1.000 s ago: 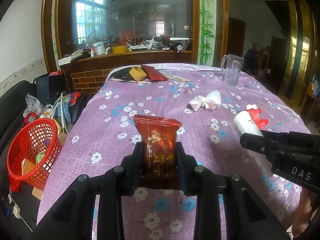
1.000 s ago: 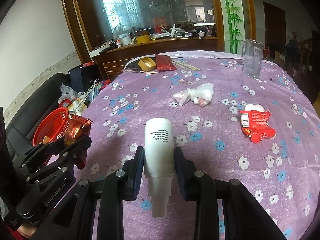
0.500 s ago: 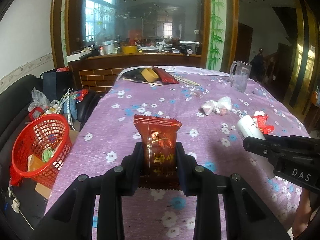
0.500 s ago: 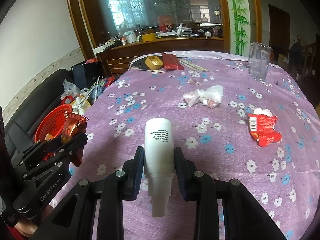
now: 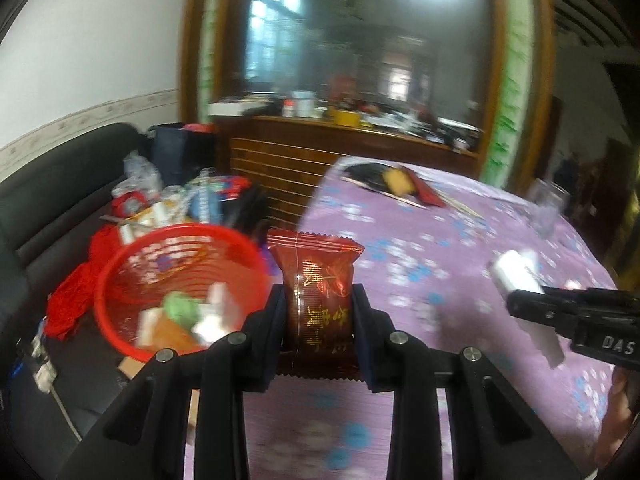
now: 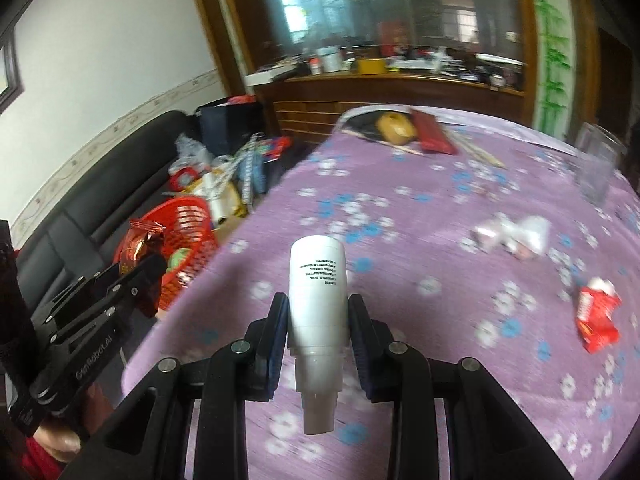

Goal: Collect trash
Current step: 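Carry the wrapper and bottle toward the red basket, then open both tools over the red basket to drop wrapper and bottle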

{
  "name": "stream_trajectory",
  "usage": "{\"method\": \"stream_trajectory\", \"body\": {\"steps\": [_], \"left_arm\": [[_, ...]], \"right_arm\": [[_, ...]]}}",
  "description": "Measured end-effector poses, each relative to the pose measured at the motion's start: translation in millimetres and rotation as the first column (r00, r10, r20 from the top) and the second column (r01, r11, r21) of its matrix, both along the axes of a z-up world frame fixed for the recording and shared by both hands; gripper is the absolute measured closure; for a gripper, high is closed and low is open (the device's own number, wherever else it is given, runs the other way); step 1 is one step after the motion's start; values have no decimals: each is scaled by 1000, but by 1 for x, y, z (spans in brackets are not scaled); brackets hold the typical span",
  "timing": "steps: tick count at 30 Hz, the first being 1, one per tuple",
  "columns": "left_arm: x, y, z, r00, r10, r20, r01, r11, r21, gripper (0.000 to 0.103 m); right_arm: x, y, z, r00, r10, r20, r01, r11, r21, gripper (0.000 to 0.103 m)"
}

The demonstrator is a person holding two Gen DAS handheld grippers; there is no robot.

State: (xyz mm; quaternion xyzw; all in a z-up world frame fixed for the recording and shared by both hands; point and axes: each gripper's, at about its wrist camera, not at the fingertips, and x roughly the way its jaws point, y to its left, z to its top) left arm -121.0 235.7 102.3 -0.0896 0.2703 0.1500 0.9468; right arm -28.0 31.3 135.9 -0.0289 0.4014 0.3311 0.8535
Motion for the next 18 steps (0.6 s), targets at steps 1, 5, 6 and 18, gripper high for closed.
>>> {"method": "stream_trajectory", "body": {"steps": [1,5,6,18], "left_arm": [[-3,14,0,1000,30,0,-30,1000,-4,72],[-12,58,-2,993,120,-4,-120,992,-24,72],[-14,69,-4,990,139,-6,-139,990,-28,72],[-18,132,-14,975,222,-28,-223,973,-53,72]], "right_arm": [[1,10,1,1000,18,-2,-18,1000,0,70],[5,57,4,995,102,-21,-102,995,10,70],[5,66,4,993,116,-25,-116,993,12,70],[21,185,9,964,262,-51,-260,965,41,70]]}}
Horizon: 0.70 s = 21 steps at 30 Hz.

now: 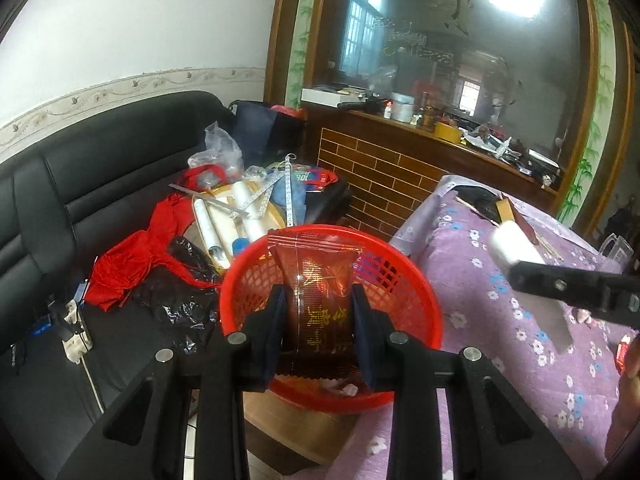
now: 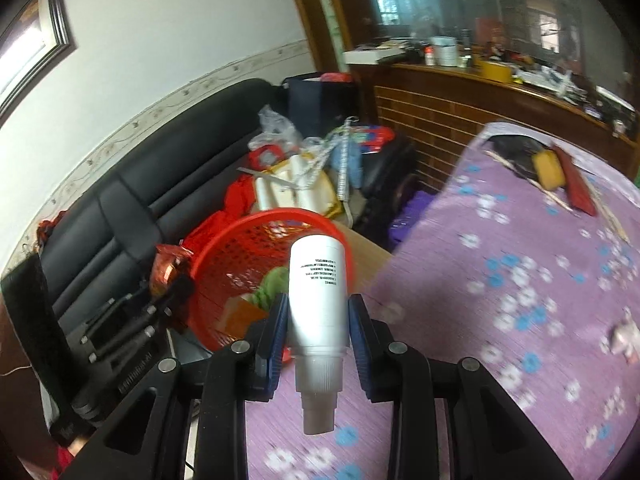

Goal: Collect trash
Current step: 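Open both tools over the red basket to drop wrapper and bottle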

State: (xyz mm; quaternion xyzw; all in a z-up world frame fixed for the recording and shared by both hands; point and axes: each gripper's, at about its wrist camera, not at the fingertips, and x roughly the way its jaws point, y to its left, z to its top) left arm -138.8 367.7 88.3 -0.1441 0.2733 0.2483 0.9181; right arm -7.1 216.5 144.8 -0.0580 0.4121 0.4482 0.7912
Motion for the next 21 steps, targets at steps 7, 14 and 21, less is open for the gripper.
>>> {"method": "stream_trajectory", "body": {"steps": [7,14,21], "left_arm": [[8,11,-5,1000,-2,-9,2,1000,-5,72],[20,23,-12,1000,4,9,-3,999,-38,63],[20,12,-14,1000,13,11,-13,1000,20,33]], "right_arm": [[18,42,-6,1000,6,-23,-6,1000,0,70],[33,69,-9,1000,-3,-22,4,999,44,62],[31,54,-8,998,-53,13,53,997,47,49]]}}
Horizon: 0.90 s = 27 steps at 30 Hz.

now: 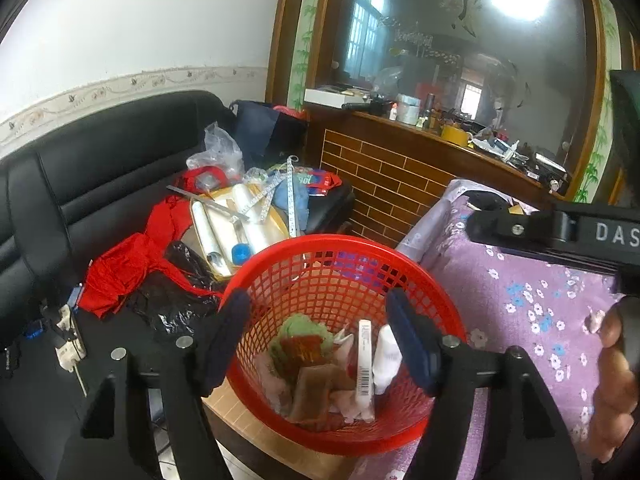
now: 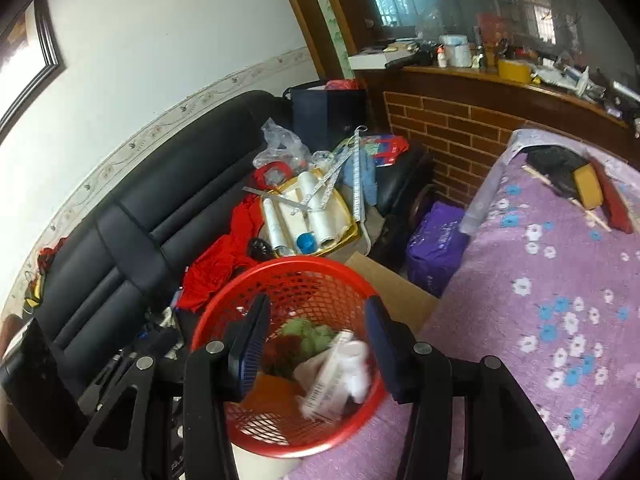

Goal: Collect trash
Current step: 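Open both tools over the red basket to drop wrapper and bottle, then move both open tools back over the table and pause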

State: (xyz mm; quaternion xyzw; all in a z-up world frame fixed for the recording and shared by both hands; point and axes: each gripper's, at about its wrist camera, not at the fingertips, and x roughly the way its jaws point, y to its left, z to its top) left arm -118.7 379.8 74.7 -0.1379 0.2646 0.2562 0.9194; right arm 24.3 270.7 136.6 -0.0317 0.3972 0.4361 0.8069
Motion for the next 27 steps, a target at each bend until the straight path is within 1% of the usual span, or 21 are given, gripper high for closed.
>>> {"method": "stream_trajectory", "body": {"steps": [2,4,6,8,10,11,12,14,15,18,20,22,24,27], "left_arm": [[-1,-5,0,1000,9,-10,-8,1000,23,30],[-3,-8,0,1000,20,-4,-20,1000,22,21],[-7,-11,2,1000,27,3,-27,999,21,20],[-10,-16,4,999,35,4,-35,999,23,19],[-15,-23,8,999,40,10,-40,999,32,18],[-18,-26,9,999,41,12,-42,999,34,17],[-21,-31,12,999,43,15,-44,998,40,16],[-29,-43,17,999,40,22,-41,997,58,11],[-33,-51,21,999,36,28,-38,997,73,9],[-46,-76,29,999,19,39,-23,993,119,7],[-53,-92,33,999,11,43,-17,991,135,6],[-61,-110,34,999,-8,54,1,992,127,3],[-66,-127,34,999,-23,48,17,993,117,2],[-72,-151,31,998,-54,32,50,992,118,2]], "right_arm": [[-3,-11,1,1000,-13,15,13,1000,-2,48],[-6,-22,2,999,-35,29,36,999,-14,45],[-10,-35,3,998,-45,38,46,999,-15,39],[-16,-47,4,997,-61,57,62,998,-24,36],[-23,-57,4,994,-70,78,73,997,-36,30],[-26,-62,6,994,-72,88,75,996,-37,25],[-30,-68,6,993,-74,97,78,996,-37,21],[-41,-82,8,989,-80,120,85,996,-41,19],[-46,-88,8,989,-82,126,88,995,-41,18],[-60,-117,10,986,-95,139,101,994,-32,15],[-72,-138,9,983,-111,145,117,993,-28,15],[-84,-160,8,980,-120,157,126,992,-26,14],[-97,-181,7,973,-143,183,152,988,-38,14],[-120,-212,8,952,-170,255,190,980,-56,13]]}}
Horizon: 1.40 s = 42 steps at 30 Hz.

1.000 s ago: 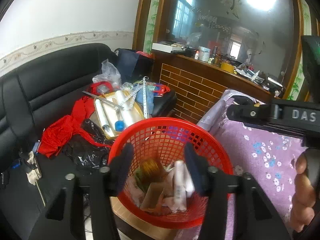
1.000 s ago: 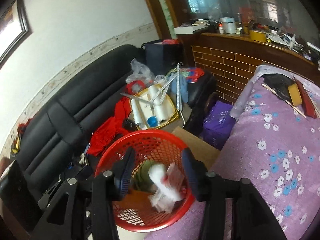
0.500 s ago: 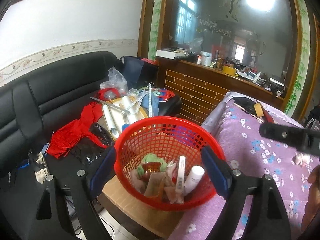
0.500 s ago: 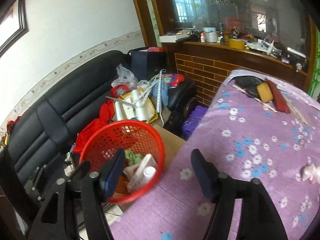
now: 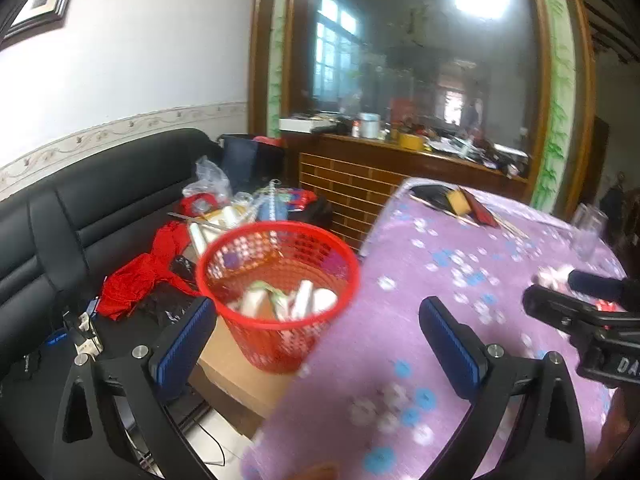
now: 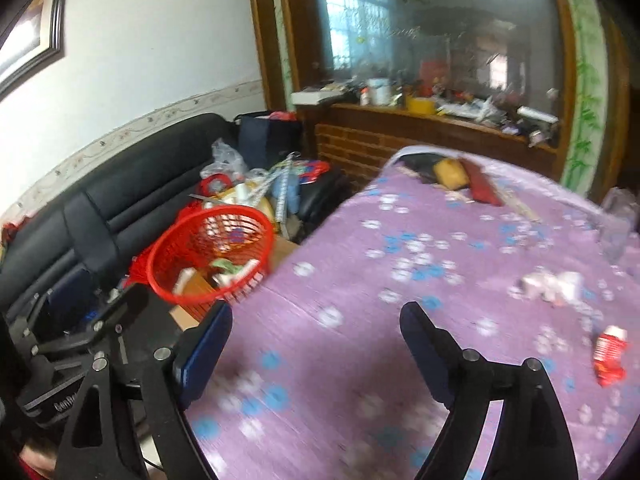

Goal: Collect trash
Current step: 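Move both open tools back over the table and pause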

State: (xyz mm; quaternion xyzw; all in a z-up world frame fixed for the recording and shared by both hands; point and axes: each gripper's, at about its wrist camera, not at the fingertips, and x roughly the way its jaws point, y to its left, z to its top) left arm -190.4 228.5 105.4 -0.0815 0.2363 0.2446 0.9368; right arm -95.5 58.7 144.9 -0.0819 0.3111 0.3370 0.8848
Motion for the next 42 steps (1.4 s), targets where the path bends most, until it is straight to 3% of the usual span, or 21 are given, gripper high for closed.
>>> {"method": "stream_trajectory", "body": {"steps": [5,11,14,18,25,32,42], "left_arm": [[-14,-38,-8,1000,10,-29,-8,996,86,1],[-25,-56,-17,999,17,-42,-15,998,62,0],[-28,-64,-22,997,40,-58,-37,998,60,0],[-35,-68,-25,998,43,-45,-41,998,45,0],[-48,-63,-27,994,91,55,-90,996,-13,0],[-43,-70,-30,996,88,25,-89,995,54,0],[-36,-73,-36,997,75,-18,-73,994,86,0]], "right_arm": [[-37,-49,3,992,-73,105,75,997,-18,10],[-63,-86,0,976,-155,154,161,987,-27,9],[-68,-99,-6,974,-178,138,184,982,-31,9],[-75,-107,-9,968,-206,146,215,975,-47,9],[-90,-110,-8,958,-219,183,232,971,-53,9],[-92,-108,-9,957,-219,192,234,970,-62,8],[-91,-105,-13,959,-209,191,227,971,-79,8]]}}
